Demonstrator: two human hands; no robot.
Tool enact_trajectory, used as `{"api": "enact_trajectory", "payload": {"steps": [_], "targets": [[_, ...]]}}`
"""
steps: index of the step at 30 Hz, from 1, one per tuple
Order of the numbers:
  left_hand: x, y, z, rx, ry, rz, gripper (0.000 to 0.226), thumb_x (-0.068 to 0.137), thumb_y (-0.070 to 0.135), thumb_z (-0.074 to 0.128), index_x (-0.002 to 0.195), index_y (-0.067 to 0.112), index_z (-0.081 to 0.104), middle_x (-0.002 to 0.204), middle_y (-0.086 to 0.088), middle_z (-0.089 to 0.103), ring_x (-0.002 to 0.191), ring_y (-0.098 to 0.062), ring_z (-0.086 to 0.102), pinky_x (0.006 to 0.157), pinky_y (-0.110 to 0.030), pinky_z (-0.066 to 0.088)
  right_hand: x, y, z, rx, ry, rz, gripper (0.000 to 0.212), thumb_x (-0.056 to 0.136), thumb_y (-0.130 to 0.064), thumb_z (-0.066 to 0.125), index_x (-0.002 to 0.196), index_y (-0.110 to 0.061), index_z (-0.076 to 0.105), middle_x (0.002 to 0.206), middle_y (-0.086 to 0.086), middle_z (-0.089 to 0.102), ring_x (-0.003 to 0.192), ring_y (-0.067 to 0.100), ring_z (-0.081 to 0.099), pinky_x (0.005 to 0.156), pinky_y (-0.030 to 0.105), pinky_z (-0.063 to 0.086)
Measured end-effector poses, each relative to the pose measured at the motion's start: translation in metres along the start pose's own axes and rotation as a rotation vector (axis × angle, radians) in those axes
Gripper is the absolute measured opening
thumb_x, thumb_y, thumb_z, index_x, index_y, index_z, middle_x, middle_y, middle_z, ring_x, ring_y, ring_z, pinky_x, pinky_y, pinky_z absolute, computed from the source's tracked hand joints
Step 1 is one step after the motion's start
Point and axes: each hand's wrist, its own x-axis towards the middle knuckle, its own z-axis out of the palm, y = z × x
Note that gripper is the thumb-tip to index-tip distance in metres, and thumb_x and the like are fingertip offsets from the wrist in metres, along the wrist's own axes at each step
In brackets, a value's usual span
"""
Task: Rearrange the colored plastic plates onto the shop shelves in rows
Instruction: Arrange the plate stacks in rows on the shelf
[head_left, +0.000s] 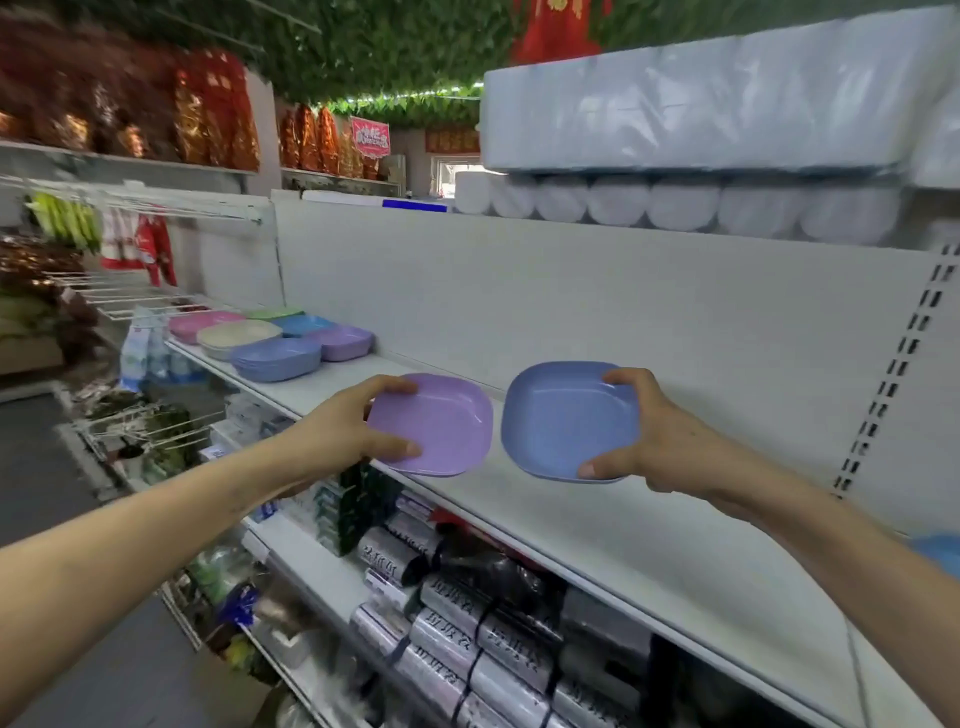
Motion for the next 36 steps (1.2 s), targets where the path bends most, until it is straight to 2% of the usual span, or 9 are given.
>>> {"api": "enact_trajectory", "payload": {"steps": [3,5,12,17,23,26,30,32,36], "targets": [[-0.015,-0.035,-0.08,0.01,0.042,-0.034,0.069,0.075,0.019,0.091,0.132,0.042,0.059,0.126,0.005,0.058,0.103,-0.014,0.066,0.073,-0.021,0.057,0.039,-0.052,0.063,0.024,-0.042,-0.028,0.094,0.075,-0.033,0.09,0.14,-0.051,0.025,0.119,-0.003,0.047,0.084,0.023,0.054,0.064,0.033,0.048],[-0.025,-0.06,-0.129,0.064,0.069,-0.05,0.071,0.074,0.023,0.092,0.134,0.042,0.057,0.127,0.008,0.057,0.104,-0.012,0.065,0.073,-0.02,0.055,0.061,-0.08,0.102,0.036,-0.066,-0.044,0.094,0.075,-0.035,0.09,0.14,-0.052,0.024,0.119,-0.006,0.046,0.089,0.022,0.055,0.065,0.032,0.049],[-0.053,-0.132,-0.266,0.171,0.143,-0.113,0.071,0.077,0.024,0.09,0.136,0.039,0.054,0.134,0.009,0.052,0.108,-0.006,0.058,0.077,-0.019,0.05,0.123,-0.163,0.21,0.024,-0.128,-0.071,0.086,0.078,-0.038,0.087,0.14,-0.044,0.028,0.101,0.006,0.053,0.072,0.021,0.048,0.05,0.026,0.036],[-0.047,-0.174,-0.324,0.192,0.189,-0.13,0.074,0.074,0.029,0.092,0.136,0.042,0.054,0.138,0.009,0.052,0.113,-0.013,0.06,0.094,-0.034,0.055,0.162,-0.204,0.255,0.021,-0.162,-0.132,0.087,0.079,-0.033,0.087,0.143,-0.036,0.028,0.101,-0.004,0.046,0.073,0.012,0.048,0.048,0.017,0.035],[-0.023,-0.212,-0.366,0.187,0.168,-0.135,0.072,0.073,0.034,0.091,0.134,0.046,0.054,0.138,0.012,0.052,0.113,-0.016,0.062,0.095,-0.042,0.057,0.212,-0.237,0.299,0.02,-0.183,-0.165,0.092,0.08,-0.023,0.088,0.149,-0.027,0.027,0.102,-0.015,0.041,0.074,0.0,0.039,0.044,0.007,0.037],[0.002,-0.229,-0.389,0.159,0.173,-0.123,0.073,0.074,0.03,0.092,0.135,0.045,0.054,0.138,0.01,0.052,0.114,-0.016,0.062,0.091,-0.036,0.058,0.242,-0.253,0.321,0.014,-0.174,-0.19,0.094,0.077,-0.03,0.09,0.148,-0.033,0.028,0.101,-0.016,0.042,0.076,0.001,0.043,0.055,0.013,0.036],[0.042,-0.247,-0.424,0.195,0.166,-0.119,0.073,0.078,0.025,0.089,0.138,0.042,0.052,0.131,0.008,0.054,0.107,-0.012,0.062,0.075,-0.019,0.052,0.292,-0.279,0.342,0.016,-0.154,-0.207,0.098,0.073,-0.038,0.091,0.148,-0.041,0.028,0.119,-0.015,0.046,0.092,0.007,0.052,0.064,0.021,0.038],[0.066,-0.254,-0.447,0.214,0.146,-0.117,0.073,0.078,0.027,0.089,0.139,0.043,0.05,0.131,0.009,0.055,0.107,-0.012,0.063,0.077,-0.019,0.051,0.318,-0.293,0.351,0.026,-0.142,-0.212,0.1,0.073,-0.041,0.091,0.149,-0.042,0.026,0.132,-0.008,0.045,0.108,0.012,0.052,0.068,0.018,0.039],[0.116,-0.266,-0.486,0.22,0.105,-0.092,0.075,0.077,0.031,0.09,0.139,0.046,0.05,0.137,0.009,0.052,0.111,-0.012,0.063,0.083,-0.021,0.054,0.362,-0.312,0.367,0.017,-0.131,-0.2,0.101,0.072,-0.046,0.091,0.147,-0.045,0.024,0.131,-0.006,0.049,0.103,0.004,0.055,0.07,0.017,0.039]]}}
